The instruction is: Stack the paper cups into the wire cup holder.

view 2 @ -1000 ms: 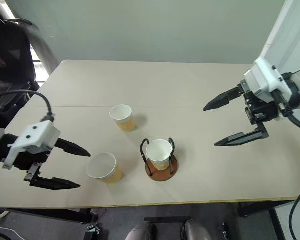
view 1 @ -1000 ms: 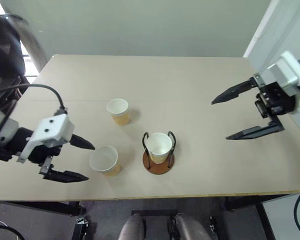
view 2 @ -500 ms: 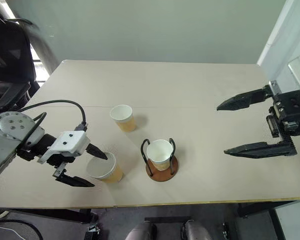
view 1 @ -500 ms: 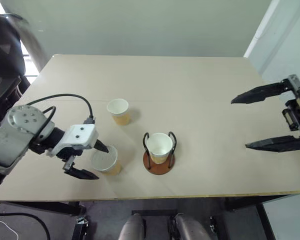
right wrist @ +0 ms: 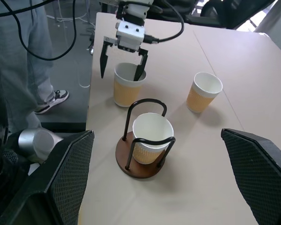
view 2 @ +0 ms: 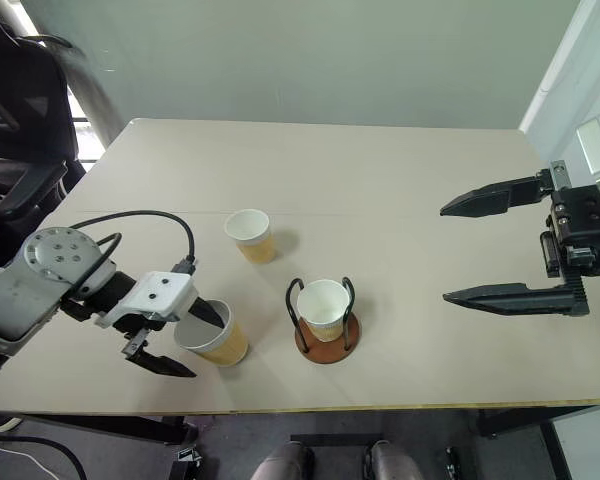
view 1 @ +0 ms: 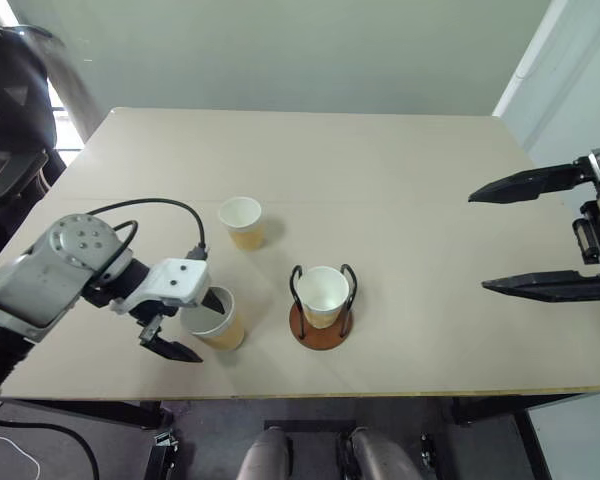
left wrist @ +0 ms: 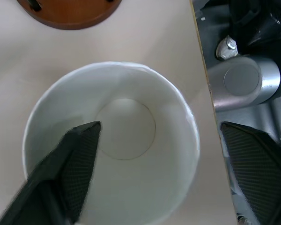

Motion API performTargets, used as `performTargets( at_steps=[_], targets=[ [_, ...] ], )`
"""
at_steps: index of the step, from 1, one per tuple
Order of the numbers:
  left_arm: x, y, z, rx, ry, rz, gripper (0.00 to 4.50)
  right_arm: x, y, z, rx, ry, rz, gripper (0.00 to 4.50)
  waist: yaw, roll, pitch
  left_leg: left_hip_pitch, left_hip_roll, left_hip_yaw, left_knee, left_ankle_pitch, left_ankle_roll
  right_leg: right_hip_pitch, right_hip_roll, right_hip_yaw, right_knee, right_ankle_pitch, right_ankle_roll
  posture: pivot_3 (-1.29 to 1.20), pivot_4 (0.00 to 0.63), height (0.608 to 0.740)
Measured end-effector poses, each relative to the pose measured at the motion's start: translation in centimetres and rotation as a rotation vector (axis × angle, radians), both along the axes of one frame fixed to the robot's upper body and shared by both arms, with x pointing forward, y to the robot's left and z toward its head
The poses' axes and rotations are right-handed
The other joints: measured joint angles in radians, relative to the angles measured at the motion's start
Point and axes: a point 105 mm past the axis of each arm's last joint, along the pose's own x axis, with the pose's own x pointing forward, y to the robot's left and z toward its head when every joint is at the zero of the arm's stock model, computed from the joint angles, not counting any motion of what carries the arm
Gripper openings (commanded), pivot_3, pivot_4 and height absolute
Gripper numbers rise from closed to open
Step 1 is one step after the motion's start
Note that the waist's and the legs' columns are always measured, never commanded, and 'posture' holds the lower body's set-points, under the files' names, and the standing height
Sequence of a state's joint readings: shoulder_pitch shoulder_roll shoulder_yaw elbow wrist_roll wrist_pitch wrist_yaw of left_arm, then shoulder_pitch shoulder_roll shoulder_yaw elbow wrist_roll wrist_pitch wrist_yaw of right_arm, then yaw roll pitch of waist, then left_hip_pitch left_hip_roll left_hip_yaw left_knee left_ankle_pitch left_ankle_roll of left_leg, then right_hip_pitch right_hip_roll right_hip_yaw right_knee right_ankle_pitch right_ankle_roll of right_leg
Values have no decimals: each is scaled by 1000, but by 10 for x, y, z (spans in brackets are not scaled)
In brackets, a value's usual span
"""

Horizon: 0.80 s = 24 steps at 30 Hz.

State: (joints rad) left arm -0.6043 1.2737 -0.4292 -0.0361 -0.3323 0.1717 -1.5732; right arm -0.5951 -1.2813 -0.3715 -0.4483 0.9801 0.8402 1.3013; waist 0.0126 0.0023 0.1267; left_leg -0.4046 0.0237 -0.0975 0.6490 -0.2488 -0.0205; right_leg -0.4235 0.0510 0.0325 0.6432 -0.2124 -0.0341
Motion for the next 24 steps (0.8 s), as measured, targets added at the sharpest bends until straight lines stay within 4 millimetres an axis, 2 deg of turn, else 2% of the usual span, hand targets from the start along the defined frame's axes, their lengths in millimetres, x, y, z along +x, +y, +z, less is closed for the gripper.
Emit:
performTargets(
  at_steps=[8, 9, 21, 24],
  targets=[
    [-1, 0, -3, 8, 11, -6, 253, 0, -1, -4, -19, 14, -14, 4500, 1, 0, 0, 0, -1, 0, 1, 0, 1, 1, 0, 0, 0, 0, 2, 0, 150, 740],
    [-1, -1, -2, 8, 8, -7, 22, 1, -2, -5, -20, 17, -17, 4500, 1, 0, 0, 0, -1, 0, 1, 0, 1, 1, 0, 1, 0, 0, 2, 0, 150, 740],
    [-2, -4, 1, 0, 24, -6, 22, 3, -7, -7, -29, 24, -38, 4500, 1, 0, 0, 0, -1, 0, 4, 0, 2, 2, 0, 1, 1, 0, 4, 0, 150, 740],
    [0, -11, 12, -23, 27, -12, 22, 3, -14, -6, -13, 31, -65, 4500, 5, 0, 0, -2, -2, -1, 7, -1, 3, 2, 0, 1, 1, 0, 5, 0, 150, 740]
  ],
)
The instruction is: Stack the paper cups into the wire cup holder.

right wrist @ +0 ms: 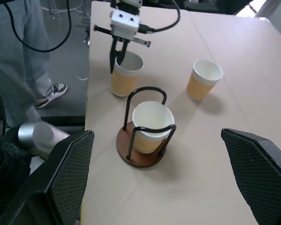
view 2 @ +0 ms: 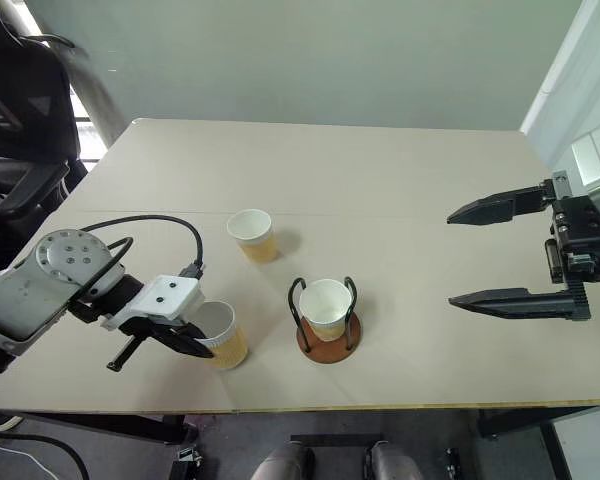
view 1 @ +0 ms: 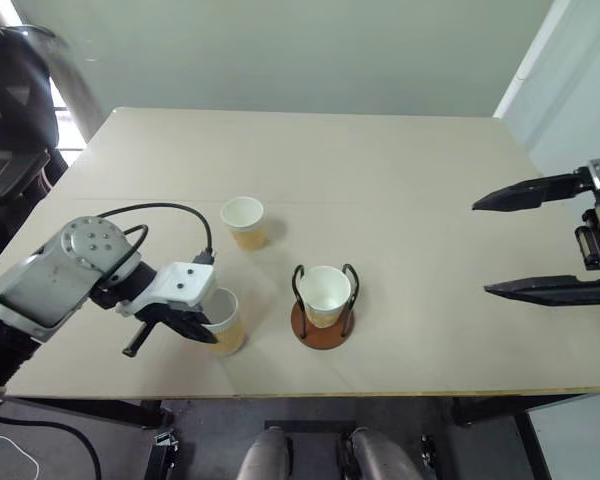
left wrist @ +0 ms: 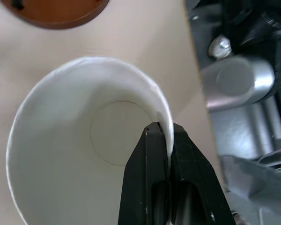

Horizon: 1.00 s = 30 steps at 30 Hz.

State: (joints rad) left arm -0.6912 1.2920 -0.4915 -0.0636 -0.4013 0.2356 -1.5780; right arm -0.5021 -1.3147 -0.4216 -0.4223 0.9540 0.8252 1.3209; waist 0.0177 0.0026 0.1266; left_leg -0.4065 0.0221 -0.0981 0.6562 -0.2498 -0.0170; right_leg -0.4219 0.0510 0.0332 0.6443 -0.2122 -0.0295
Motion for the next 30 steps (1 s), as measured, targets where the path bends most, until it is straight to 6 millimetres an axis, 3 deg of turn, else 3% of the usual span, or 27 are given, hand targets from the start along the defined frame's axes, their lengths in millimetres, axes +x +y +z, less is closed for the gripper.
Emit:
performTargets(
  at_steps=[7, 10, 13, 17, 23, 30],
  targets=[
    [21, -24, 75, -119, -164, -45, 22, -12, -3, 28, 102, -81, -1, 4500, 3, 1, 0, -3, -1, 1, 8, -3, 5, 1, 0, 2, -1, 2, 3, 0, 150, 740],
    [30, -33, 98, -147, -221, -76, 22, -22, -1, 44, 158, -132, 17, 4500, 4, 1, 0, -3, -1, 1, 9, -3, 6, 1, 0, 2, -1, 2, 4, 0, 150, 740],
    [38, -47, 115, -174, -264, -128, 22, -26, -2, 45, 170, -124, 8, 4500, 5, 1, 0, -4, -2, 1, 10, -4, 7, 1, -1, 3, -2, 1, 5, 0, 150, 740],
    [48, -83, 138, -218, -332, -279, 22, -33, -1, 45, 168, -125, -12, 4500, 14, 2, 1, -7, -5, -1, 11, -5, 10, 0, -2, 5, -2, 0, 10, 0, 150, 740],
    [47, -122, 136, -265, -299, -449, 22, -36, -3, 40, 158, -124, -82, 4500, 12, 2, 1, -9, -10, 5, 13, -9, 18, 0, -3, 17, -3, -3, 23, 0, 150, 740],
    [37, -134, 125, -232, -265, -565, 22, -38, -4, 37, 151, -126, -131, 4500, 5, 4, 1, -10, -12, 18, 21, -13, 21, 0, -4, 27, -7, -7, 35, 0, 150, 740]
  ],
)
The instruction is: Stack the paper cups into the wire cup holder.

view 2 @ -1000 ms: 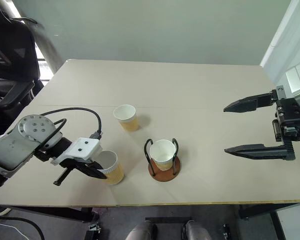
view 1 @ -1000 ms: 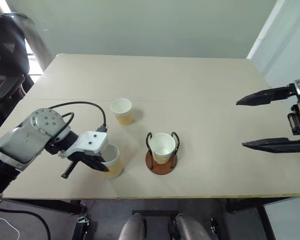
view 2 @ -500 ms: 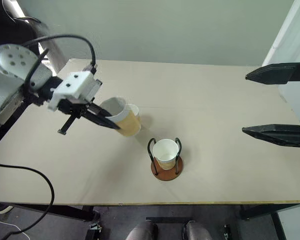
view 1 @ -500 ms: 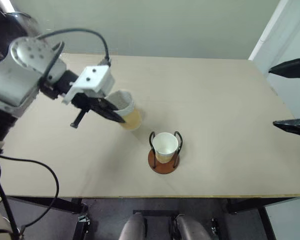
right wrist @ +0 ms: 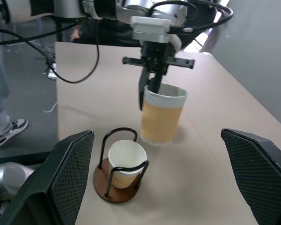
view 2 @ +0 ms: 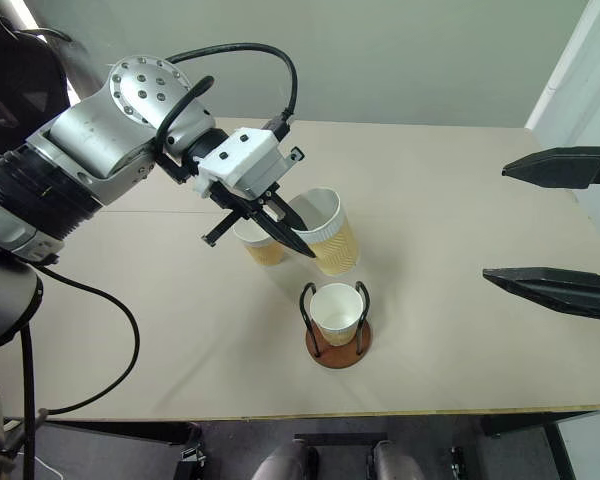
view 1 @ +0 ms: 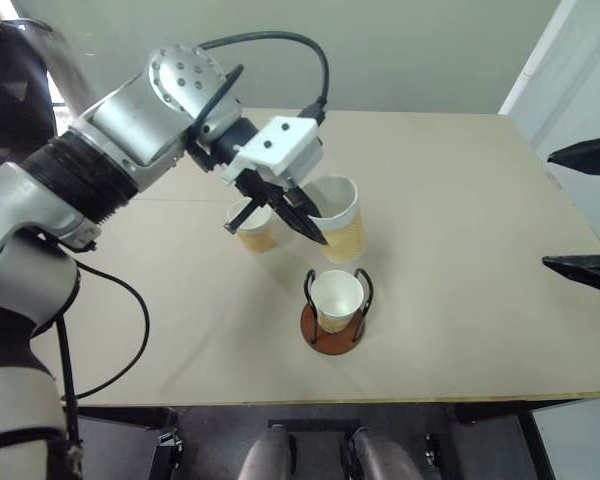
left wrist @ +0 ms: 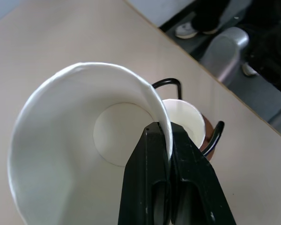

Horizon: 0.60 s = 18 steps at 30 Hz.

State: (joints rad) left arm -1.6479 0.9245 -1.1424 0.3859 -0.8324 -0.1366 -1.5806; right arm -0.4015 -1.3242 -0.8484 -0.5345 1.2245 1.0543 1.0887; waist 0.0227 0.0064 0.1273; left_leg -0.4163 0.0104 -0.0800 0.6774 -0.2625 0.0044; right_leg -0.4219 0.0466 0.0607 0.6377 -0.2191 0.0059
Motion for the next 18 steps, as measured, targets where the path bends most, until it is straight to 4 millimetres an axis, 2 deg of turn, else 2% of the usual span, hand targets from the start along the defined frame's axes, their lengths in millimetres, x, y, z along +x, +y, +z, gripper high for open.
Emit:
performTargets(
  at_steps=[2, 5, 11, 18],
  targets=[
    [-5, -3, -1, 14, -5, -38, 22, 0, 2, -1, -5, -1, -5, 4500, 3, 3, 0, -2, 0, 1, 4, -8, 11, 1, -1, 3, -3, 1, 2, 0, 150, 740],
    [-10, -4, -8, 47, 2, -77, 22, -1, 4, -2, -8, -2, -4, 4500, 5, 7, 0, -1, 0, 2, 6, -11, 15, 3, -2, 4, -6, 2, 4, 0, 150, 740],
    [-10, -9, -27, 105, 24, -117, 22, -1, 5, 0, -10, -6, -17, 4500, 9, 9, 1, 0, -1, 5, 8, -13, 18, 4, -4, 3, -7, 5, 6, 0, 150, 740],
    [-9, -16, -28, 100, 17, -144, 22, -1, 5, -3, -20, 8, -35, 4500, 8, 10, 0, 0, -5, 9, 7, -14, 21, 3, -9, 1, -7, 7, 8, 0, 150, 740]
  ],
)
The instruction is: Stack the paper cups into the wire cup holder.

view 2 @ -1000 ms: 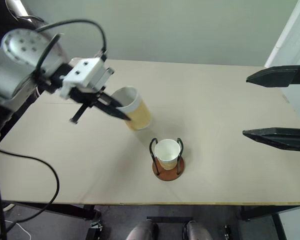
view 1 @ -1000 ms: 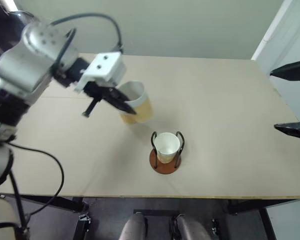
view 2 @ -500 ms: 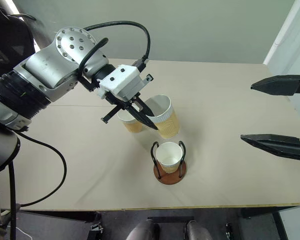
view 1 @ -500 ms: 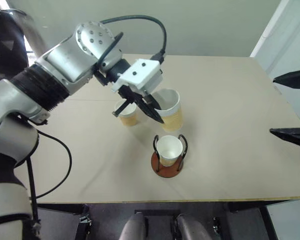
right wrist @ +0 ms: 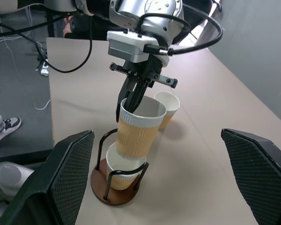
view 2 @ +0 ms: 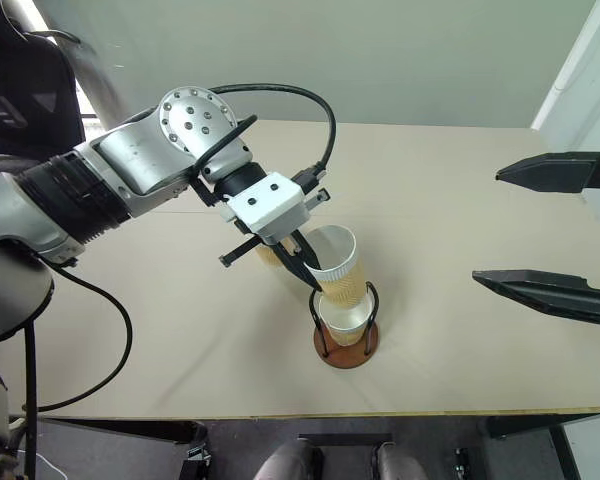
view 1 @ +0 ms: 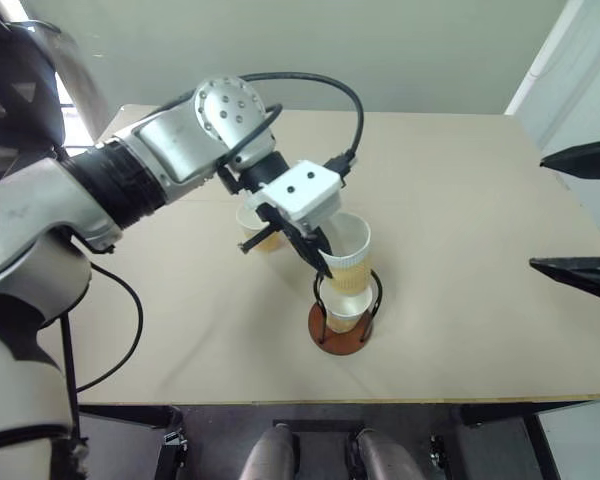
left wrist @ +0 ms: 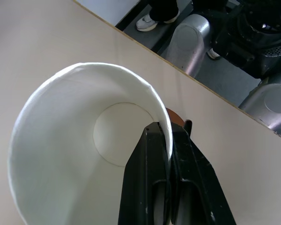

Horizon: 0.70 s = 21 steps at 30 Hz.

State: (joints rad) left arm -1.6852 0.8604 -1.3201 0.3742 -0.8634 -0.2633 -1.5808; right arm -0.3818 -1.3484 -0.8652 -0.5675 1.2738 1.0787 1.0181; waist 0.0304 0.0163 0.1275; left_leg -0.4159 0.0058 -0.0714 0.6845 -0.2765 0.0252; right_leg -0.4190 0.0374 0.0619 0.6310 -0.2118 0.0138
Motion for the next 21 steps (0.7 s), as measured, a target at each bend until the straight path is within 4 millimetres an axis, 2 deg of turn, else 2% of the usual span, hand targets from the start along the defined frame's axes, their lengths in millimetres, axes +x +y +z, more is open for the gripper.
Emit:
performTargets(
  at_steps=[14, 17, 21],
  targets=[
    [3, 0, -8, 33, -18, -14, 22, -3, -2, -2, -14, -9, -34, 4500, 1, 4, 0, -3, -9, 0, 1, 2, 9, 0, -12, -1, -2, 2, 7, 0, 150, 740],
    [6, 1, -8, 30, -21, -6, 662, -4, -3, -2, -15, -7, -35, 4500, 0, 5, 0, -3, -9, 1, 1, 2, 9, 0, -13, -2, -2, 2, 7, 0, 150, 740],
    [8, 0, -8, 29, -23, -1, 2064, -3, -3, -4, -17, -2, -37, 4500, 1, 5, 0, -3, -9, 0, 2, 3, 10, 0, -14, -2, -2, 2, 8, 0, 150, 740]
  ],
)
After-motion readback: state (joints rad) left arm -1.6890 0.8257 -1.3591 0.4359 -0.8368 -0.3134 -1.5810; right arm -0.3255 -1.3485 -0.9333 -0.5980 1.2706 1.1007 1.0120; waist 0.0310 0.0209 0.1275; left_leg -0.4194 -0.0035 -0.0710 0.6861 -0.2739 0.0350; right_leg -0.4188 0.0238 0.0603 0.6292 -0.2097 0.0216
